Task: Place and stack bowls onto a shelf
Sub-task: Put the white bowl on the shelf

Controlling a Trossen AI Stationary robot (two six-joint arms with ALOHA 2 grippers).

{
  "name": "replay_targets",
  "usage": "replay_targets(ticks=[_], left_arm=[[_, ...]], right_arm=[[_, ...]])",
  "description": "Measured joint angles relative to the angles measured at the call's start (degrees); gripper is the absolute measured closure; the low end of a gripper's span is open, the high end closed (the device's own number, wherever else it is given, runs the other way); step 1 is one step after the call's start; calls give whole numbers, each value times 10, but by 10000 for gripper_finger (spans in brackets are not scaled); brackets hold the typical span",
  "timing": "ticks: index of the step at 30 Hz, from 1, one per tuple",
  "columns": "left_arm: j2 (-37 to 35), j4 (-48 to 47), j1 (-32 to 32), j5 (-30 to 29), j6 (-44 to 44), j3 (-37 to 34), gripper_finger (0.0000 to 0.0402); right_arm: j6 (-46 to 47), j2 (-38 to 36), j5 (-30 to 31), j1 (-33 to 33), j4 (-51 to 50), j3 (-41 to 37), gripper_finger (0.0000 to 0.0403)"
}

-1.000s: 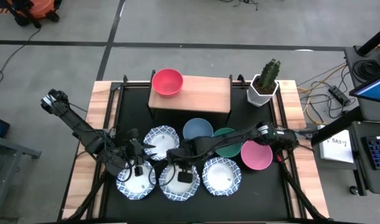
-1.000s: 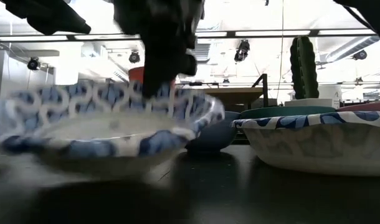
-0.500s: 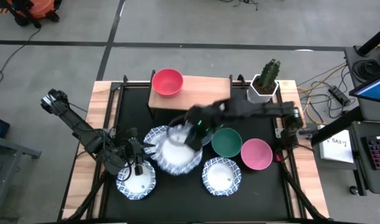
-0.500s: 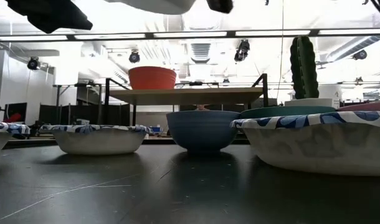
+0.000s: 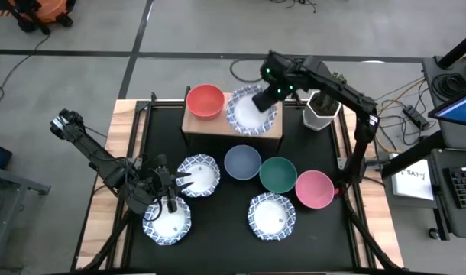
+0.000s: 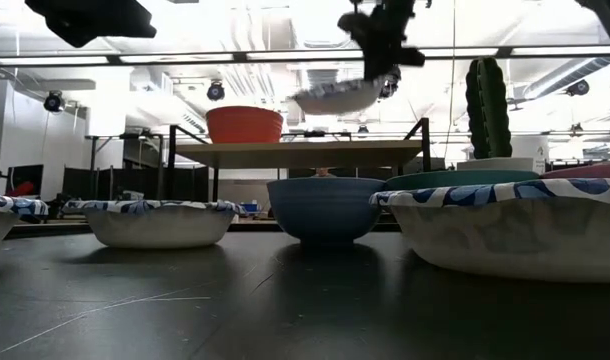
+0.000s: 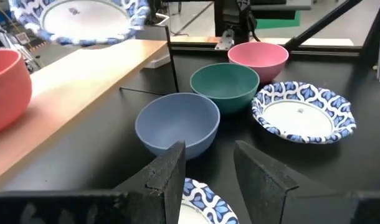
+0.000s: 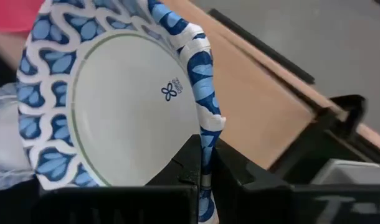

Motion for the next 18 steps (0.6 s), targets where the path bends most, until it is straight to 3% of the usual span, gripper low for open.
replay_targets(ticks=[11,18], left_arm=[[0,129,0,-5,-6,0,281],[9,208,-11,-4,12,0,281]], right_arm=[[-76,41,-15,-60,19,-1,384],[-128,65,-18,-67,21,-1,311]])
